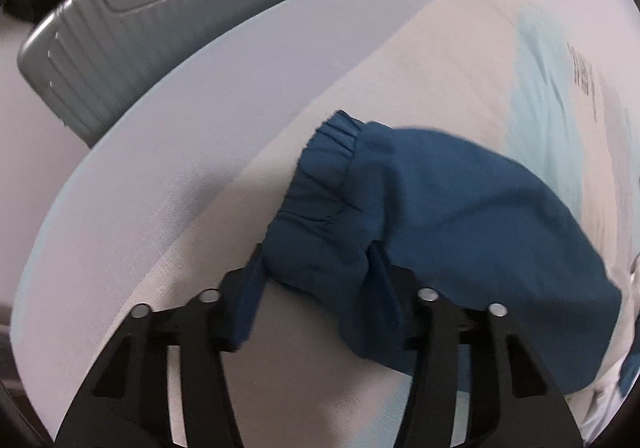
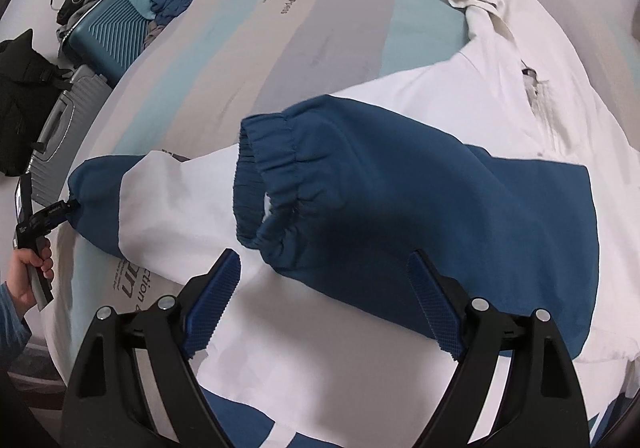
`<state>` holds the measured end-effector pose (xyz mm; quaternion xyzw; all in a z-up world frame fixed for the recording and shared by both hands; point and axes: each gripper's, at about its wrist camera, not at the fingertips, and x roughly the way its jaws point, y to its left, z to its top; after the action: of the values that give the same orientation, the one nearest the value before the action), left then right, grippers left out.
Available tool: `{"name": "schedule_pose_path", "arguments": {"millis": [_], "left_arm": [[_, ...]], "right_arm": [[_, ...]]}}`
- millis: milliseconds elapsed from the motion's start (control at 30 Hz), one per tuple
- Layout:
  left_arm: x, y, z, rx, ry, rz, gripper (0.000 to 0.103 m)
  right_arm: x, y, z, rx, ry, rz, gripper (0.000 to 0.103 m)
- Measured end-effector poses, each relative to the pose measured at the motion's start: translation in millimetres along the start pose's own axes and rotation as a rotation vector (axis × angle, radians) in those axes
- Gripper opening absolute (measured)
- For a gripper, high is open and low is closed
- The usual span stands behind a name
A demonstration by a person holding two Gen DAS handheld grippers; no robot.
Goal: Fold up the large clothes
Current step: 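Grasp the other blue cuff with the left tool and fold it across the body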
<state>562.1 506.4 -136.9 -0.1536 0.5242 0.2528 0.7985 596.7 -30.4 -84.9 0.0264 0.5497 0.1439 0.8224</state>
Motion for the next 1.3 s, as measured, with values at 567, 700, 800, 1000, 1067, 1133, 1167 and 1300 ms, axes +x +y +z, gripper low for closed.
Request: {"name": "schedule_pose_path", "arguments": {"millis": [567, 700, 800, 1000, 1067, 1133, 1167, 1300], "left_arm": [[-109.0, -113.6, -34.7, 0.115, -0.13, -0.138, 0.027], [-146.5, -178.3, -55.1, 0.152, -0.158, -0.212, 0.027], [-166.5, -232.5, -66.7, 0.174, -0.174, -0.262, 0.027], [-208.6, -351.6, -99.9, 0.227, -0.2, -0.379, 0.027], [-217.3, -394.2, -116.9, 0.244, -0.191, -0.412, 0.027], [-226.3, -436.3, -135.6, 0.278, -0.19, -0.435, 0.027], [-230.3, -456.3, -145.2, 0.297, -0.188, -0.443, 0.027], [-238.9, -528.8, -187.7, 0.365, -0.168, -0.463, 0.027]], "right_arm": [[-54.5, -65.1, -21.7, 0.074, -0.047, -0.073, 0.085], [-73.3, -95.8, -32.5, 0.109, -0.056, -0.099, 0.087], [-86.3, -117.8, -40.5, 0.119, -0.063, -0.121, 0.089], [-112.6, -179.9, -55.5, 0.146, -0.081, -0.155, 0.09], [-120.0, -202.6, -59.3, 0.149, -0.079, -0.184, 0.091], [-128.6, -223.9, -62.1, 0.148, -0.083, -0.209, 0.091], [-134.1, -235.9, -63.3, 0.147, -0.091, -0.215, 0.091], [-152.8, -283.0, -68.4, 0.148, -0.106, -0.247, 0.095]]}}
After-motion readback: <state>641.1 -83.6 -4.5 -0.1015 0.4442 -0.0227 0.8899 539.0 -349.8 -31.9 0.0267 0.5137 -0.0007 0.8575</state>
